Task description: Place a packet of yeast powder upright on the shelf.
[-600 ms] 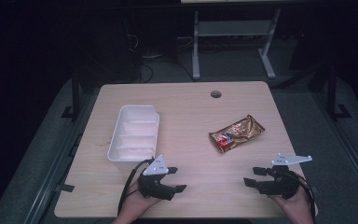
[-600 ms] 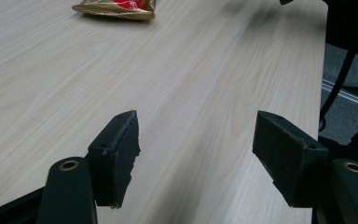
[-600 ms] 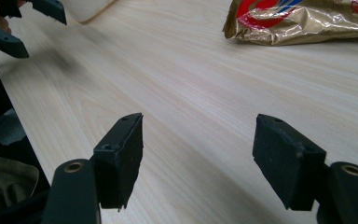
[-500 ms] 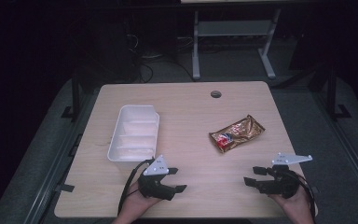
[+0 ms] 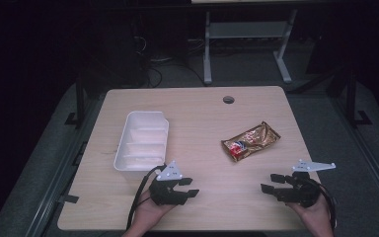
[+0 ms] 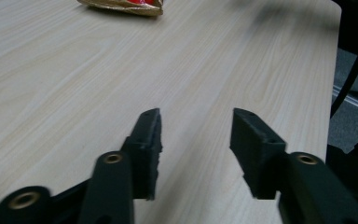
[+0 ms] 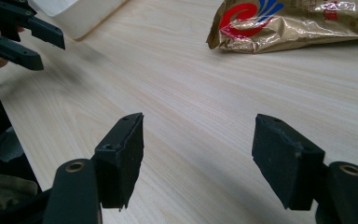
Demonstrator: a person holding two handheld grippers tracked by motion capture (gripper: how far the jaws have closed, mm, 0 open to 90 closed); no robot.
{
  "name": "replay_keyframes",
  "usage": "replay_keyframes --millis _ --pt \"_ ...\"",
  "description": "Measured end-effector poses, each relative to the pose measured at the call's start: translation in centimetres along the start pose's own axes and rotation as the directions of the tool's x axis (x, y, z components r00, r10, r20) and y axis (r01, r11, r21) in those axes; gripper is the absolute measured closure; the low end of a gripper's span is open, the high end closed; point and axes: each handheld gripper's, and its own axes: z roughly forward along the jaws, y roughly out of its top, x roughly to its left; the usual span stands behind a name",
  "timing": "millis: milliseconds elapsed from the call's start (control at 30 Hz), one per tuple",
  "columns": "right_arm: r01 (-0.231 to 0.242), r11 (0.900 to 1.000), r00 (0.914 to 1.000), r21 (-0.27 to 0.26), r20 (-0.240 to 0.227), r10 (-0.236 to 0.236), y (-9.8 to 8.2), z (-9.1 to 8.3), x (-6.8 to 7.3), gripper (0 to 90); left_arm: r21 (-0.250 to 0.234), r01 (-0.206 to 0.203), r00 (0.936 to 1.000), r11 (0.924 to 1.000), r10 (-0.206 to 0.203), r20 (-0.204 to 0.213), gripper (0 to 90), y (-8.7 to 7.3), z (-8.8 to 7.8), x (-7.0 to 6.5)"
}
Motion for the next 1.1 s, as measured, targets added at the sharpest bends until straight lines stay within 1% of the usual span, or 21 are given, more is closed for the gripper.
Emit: replay_keyframes --millis 33,67,133,167,200,267,333,367,400,433,467,500,567,600,633,700,767,800,900,1067,1100 --pt "0.003 1.000 1.0000 0.002 0.001 -0.003 0.0 0.0 0.0 33.2 0.001 0.006 1.0000 1.0000 -0.006 0.002 62.2 0.4 0.2 0.2" --pt "0.003 1.000 1.0000 0.002 0.001 -0.003 0.0 0.0 0.0 33.2 0.001 0.006 1.0000 1.0000 -0.006 0.002 63.4 0.4 0.2 0.2" --pt "0.009 1.000 0.9999 0.009 0.006 -0.009 0.1 0.1 -0.1 33.2 0.005 0.022 0.9998 0.9997 -0.022 0.004 67.7 1.4 0.9 0.5" --pt "0.009 1.000 0.9999 0.009 0.006 -0.009 0.1 0.1 -0.1 33.2 0.005 0.022 0.9998 0.9997 -0.022 0.004 69.2 1.4 0.9 0.5" --pt "0.008 1.000 0.9999 0.016 0.008 -0.008 0.1 0.3 -0.3 33.2 0.009 0.023 0.9997 0.9997 -0.023 0.003 71.7 2.3 1.5 0.7" --pt "0.001 1.000 1.0000 0.017 0.009 -0.002 0.0 0.3 -0.4 33.2 0.011 0.020 0.9998 0.9997 -0.020 0.000 75.1 2.6 1.7 0.7" --pt "-0.004 1.000 0.9999 0.012 0.011 0.004 -0.1 0.3 -0.6 33.2 0.024 -0.009 0.9999 0.9997 0.009 -0.006 79.1 4.0 3.0 0.6" --pt "-0.004 1.000 0.9999 0.012 0.011 0.004 -0.1 0.3 -0.6 33.2 0.024 -0.009 0.9999 0.9997 0.009 -0.006 80.6 4.0 3.0 0.6" --pt "-0.009 1.000 0.9999 0.008 0.014 0.008 -0.2 0.2 -0.7 33.2 0.040 -0.019 0.9998 0.9990 0.019 -0.004 81.8 4.9 3.9 0.5" --pt "-0.009 1.000 0.9999 0.008 0.014 0.008 -0.2 0.2 -0.7 33.2 0.040 -0.019 0.9998 0.9990 0.019 -0.004 82.7 4.9 3.9 0.5" --pt "-0.004 1.000 0.9997 0.008 0.023 0.004 -0.2 0.1 -0.7 33.2 0.059 -0.034 0.9994 0.9977 0.034 -0.009 83.2 5.7 4.9 0.6" --pt "-0.006 1.000 0.9997 0.007 0.024 0.006 -0.2 0.1 -0.7 33.2 0.059 -0.034 0.9994 0.9977 0.034 -0.009 83.2 5.7 4.9 0.6" --pt "-0.008 1.000 0.9997 0.004 0.025 0.008 -0.2 0.0 -0.7 33.2 0.068 -0.042 0.9989 0.9968 0.043 -0.017 83.2 6.5 5.8 0.8" --pt "-0.006 1.000 0.9995 0.003 0.031 0.006 -0.2 0.0 -0.8 33.2 0.075 -0.045 0.9987 0.9962 0.046 -0.020 83.6 7.2 6.6 1.0" --pt "-0.005 1.000 0.9995 0.004 0.031 0.005 -0.1 0.0 -0.8 33.2 0.075 -0.045 0.9987 0.9962 0.046 -0.020 84.1 7.2 6.6 1.0" --pt "-0.006 1.000 0.9996 0.007 0.029 0.006 -0.1 0.1 -0.9 33.2 0.081 -0.047 0.9985 0.9956 0.049 -0.025 84.2 8.1 7.5 1.4" --pt "-0.021 1.000 0.9992 0.014 0.033 0.021 0.4 0.2 -1.4 32.8 0.101 -0.055 0.9976 0.9934 0.059 -0.035 84.8 9.2 8.7 1.8" --pt "-0.022 1.000 0.9991 0.013 0.038 0.021 0.5 0.3 -1.6 32.7 0.101 -0.055 0.9976 0.9934 0.059 -0.035 84.8 9.2 8.7 1.8" --pt "-0.040 0.999 0.9977 0.004 0.055 0.040 0.9 0.4 -2.4 32.4 0.115 -0.063 0.9966 0.9914 0.069 -0.047 84.8 10.2 9.8 2.4" --pt "-0.072 0.997 0.9937 -0.014 0.085 0.073 1.9 0.4 -3.9 32.2 0.126 -0.051 0.9974 0.9907 0.057 -0.043 85.4 11.6 11.5 3.3" --pt "-0.073 0.997 0.9924 -0.021 0.097 0.075 2.4 0.4 -4.5 32.5 0.121 -0.025 0.9993 0.9924 0.028 -0.024 85.4 12.0 12.2 3.7"
